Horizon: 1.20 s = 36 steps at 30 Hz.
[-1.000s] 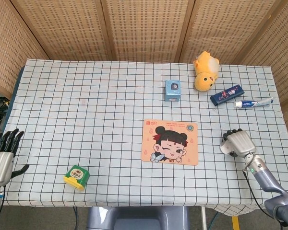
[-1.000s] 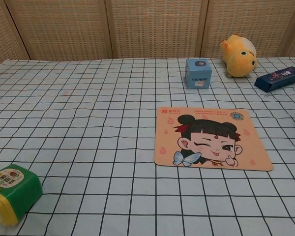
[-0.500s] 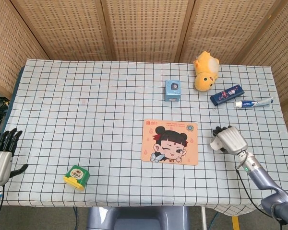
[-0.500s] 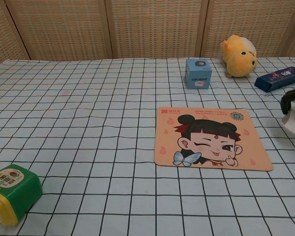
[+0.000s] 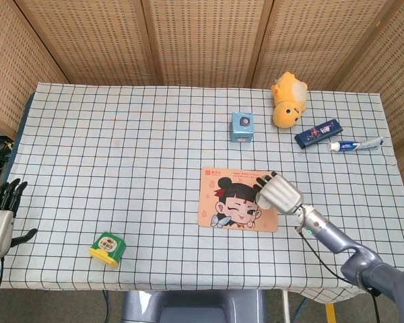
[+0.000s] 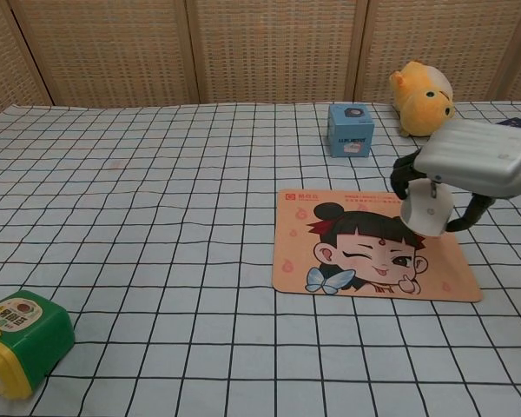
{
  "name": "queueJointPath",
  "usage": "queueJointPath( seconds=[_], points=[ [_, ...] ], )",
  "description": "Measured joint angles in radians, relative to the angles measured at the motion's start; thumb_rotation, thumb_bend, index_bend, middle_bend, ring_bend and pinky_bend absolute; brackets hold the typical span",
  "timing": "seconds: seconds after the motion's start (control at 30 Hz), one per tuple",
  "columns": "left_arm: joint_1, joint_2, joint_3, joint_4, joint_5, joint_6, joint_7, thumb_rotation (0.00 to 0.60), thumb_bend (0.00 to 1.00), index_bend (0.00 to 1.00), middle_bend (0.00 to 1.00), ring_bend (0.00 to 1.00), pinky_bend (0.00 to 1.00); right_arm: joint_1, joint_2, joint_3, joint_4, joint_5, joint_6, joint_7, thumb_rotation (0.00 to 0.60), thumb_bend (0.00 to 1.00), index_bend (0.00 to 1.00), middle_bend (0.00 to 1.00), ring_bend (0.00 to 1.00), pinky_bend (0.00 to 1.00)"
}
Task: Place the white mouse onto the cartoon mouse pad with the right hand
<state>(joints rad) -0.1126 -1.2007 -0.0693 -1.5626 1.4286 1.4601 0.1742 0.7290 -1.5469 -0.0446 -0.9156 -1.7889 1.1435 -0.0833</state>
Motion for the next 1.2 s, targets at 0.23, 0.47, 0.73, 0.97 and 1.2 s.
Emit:
queueJointPath(
  seconds=[0.23, 0.47, 0.73, 0.97, 1.2],
  points=[
    [-0.004, 0.002, -0.008, 0.014, -0.023, -0.016, -0.025, 0.6, 0.0, 0.0, 0.0, 0.0, 0.0, 0.098, -0.036, 0.012, -0.055, -0.018, -0.11, -0.074, 0.6, 0.24, 0.82, 0.64, 0.58, 0.63],
    [-0.008, 0.004, -0.013, 0.026, -0.043, -0.034, -0.042, 0.6, 0.0, 0.0, 0.0, 0.0, 0.0, 0.146, -0.07, 0.002, -0.04, -0.025, -0.176, -0.104, 0.6, 0.24, 0.82, 0.64, 0.58, 0.63],
    [-0.01, 0.002, -0.015, 0.029, -0.049, -0.038, -0.044, 0.6, 0.0, 0.0, 0.0, 0.0, 0.0, 0.155, -0.093, -0.014, 0.002, -0.022, -0.186, -0.102, 0.6, 0.22, 0.75, 0.55, 0.5, 0.5],
    [-0.012, 0.001, -0.015, 0.028, -0.049, -0.038, -0.04, 0.6, 0.0, 0.0, 0.0, 0.0, 0.0, 0.152, -0.098, -0.016, 0.014, -0.014, -0.174, -0.116, 0.6, 0.17, 0.43, 0.21, 0.17, 0.07],
    [-0.008, 0.005, -0.013, 0.021, -0.044, -0.026, -0.042, 0.6, 0.0, 0.0, 0.0, 0.0, 0.0, 0.14, -0.092, -0.012, -0.009, -0.011, -0.141, -0.193, 0.6, 0.15, 0.26, 0.1, 0.11, 0.02]
  ],
)
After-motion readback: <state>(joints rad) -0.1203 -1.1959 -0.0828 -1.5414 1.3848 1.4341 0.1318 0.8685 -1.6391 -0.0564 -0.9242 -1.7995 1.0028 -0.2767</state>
